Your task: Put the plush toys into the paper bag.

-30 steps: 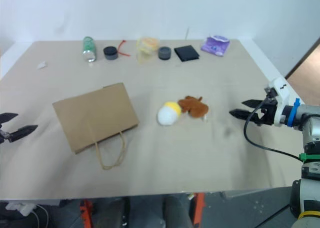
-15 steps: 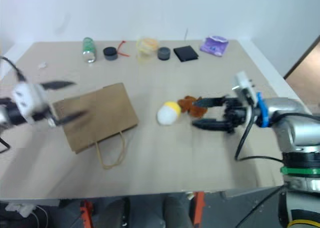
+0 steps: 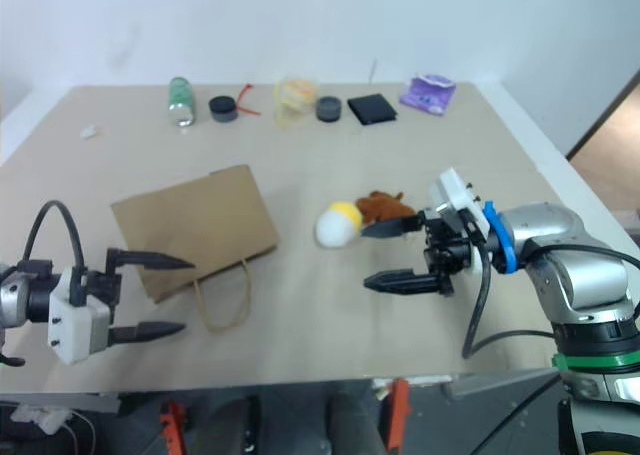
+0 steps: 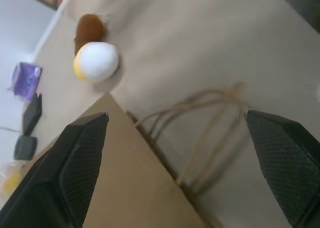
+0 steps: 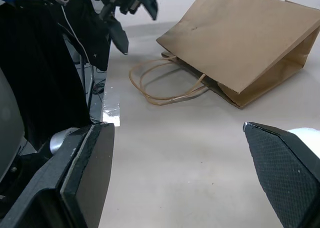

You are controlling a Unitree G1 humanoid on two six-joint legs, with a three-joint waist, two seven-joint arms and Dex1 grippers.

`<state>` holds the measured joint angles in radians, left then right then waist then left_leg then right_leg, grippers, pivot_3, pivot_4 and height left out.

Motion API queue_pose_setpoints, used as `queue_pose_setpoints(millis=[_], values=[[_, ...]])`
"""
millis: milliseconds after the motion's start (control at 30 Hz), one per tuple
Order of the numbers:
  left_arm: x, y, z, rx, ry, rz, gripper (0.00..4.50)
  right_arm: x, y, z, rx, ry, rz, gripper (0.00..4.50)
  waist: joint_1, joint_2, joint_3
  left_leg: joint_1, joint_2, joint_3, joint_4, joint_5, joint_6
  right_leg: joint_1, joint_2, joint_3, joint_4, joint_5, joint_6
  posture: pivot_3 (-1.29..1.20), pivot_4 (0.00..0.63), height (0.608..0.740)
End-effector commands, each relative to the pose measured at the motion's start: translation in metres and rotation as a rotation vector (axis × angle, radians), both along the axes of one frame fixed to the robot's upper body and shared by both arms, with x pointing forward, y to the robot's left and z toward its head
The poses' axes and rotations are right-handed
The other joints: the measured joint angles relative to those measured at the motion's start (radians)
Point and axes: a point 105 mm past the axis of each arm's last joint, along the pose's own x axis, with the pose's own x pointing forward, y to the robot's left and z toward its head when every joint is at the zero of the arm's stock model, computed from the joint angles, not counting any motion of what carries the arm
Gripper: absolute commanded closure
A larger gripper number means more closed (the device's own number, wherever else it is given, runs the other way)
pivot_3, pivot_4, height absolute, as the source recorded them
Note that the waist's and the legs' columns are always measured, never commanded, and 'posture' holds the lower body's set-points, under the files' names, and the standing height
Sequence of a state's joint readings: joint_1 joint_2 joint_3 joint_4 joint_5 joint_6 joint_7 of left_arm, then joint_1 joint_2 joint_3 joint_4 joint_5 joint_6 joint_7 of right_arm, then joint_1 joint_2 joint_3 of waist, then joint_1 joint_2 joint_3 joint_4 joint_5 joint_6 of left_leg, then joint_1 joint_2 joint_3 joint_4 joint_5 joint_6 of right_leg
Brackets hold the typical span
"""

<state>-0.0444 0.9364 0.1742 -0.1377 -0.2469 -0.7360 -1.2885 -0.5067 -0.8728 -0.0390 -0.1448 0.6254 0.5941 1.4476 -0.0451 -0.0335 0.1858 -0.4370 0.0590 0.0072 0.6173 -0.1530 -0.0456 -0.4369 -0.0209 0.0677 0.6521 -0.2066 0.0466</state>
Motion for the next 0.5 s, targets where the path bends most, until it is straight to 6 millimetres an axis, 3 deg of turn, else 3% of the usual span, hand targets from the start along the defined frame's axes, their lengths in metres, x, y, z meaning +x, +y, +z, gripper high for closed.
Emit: queue_pose_setpoints(millis=[33, 233, 500], values=[[0.007, -0.002, 0.009, 0.01, -0.144, -0.023, 0.0, -0.003, 0.003, 0.005, 0.013, -0.04, 0.012, 0.05, 0.002, 0.0, 0.0, 0.0, 0.0, 0.001, 0.001, 0.0, 0.0, 0.0, 0.0, 0.0, 0.0, 0.0, 0.0, 0.0, 0.15, 0.74], [0.016, -0.013, 0.003, -0.013, -0.199, -0.032, 0.0, -0.003, 0.003, 0.005, 0.02, -0.049, -0.003, 0.05, 0.001, 0.0, 0.0, 0.0, 0.001, 0.009, 0.002, 0.001, 0.001, 0.0, -0.002, 0.003, 0.0, 0.003, 0.003, 0.0, 0.15, 0.74], [0.019, -0.011, -0.009, -0.01, -0.236, -0.032, 0.0, -0.004, 0.003, 0.005, 0.026, -0.051, -0.022, 0.05, 0.0, 0.0, 0.0, 0.0, 0.005, 0.011, 0.001, 0.001, 0.001, -0.002, 0.001, 0.003, 0.0, 0.004, 0.002, 0.0, 0.15, 0.74]])
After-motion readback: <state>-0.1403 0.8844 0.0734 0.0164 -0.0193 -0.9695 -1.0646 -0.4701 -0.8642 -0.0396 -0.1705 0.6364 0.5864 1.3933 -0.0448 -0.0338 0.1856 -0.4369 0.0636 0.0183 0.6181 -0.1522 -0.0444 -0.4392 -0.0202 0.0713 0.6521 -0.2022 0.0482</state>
